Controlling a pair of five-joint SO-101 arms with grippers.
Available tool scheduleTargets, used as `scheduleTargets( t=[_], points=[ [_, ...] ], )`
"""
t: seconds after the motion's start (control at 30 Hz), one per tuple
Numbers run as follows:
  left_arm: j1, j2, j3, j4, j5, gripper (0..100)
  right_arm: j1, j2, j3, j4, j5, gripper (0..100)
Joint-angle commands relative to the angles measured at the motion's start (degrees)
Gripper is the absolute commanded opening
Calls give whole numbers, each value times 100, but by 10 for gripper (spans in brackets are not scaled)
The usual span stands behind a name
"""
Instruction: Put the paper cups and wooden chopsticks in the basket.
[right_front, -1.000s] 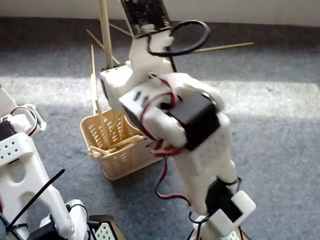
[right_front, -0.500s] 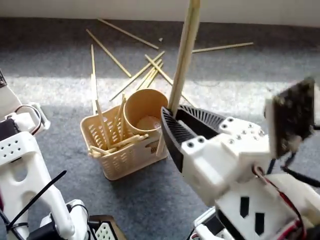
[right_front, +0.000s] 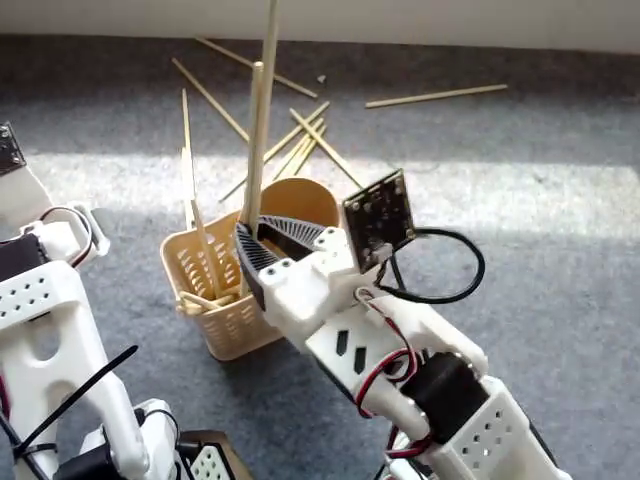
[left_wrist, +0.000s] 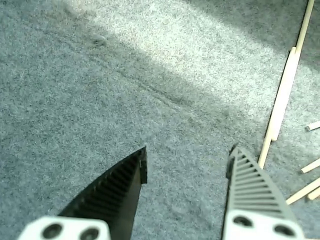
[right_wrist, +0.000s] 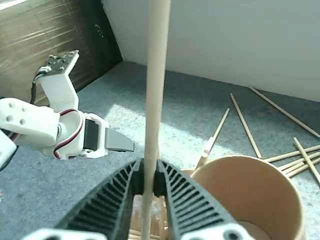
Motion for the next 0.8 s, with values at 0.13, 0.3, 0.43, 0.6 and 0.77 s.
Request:
scheduleTargets(
  t=[0.13,0.3,0.43,0.6,0.77],
  points=[
    [48,13,-110,-62,26,274,-198,901,92,-699,176,5],
    [57,13,-110,-62,26,274,-92,1226,207,-1367,501,5],
    [48,13,-110,-62,26,274,110,1270,207,-1596,519,5],
    [66,13,-110,-53,26,274,-40,1314,699,-1631,527,5],
    [75,13,-110,-53,26,274,-330,1262,1622,-1798,941,14]
  ],
)
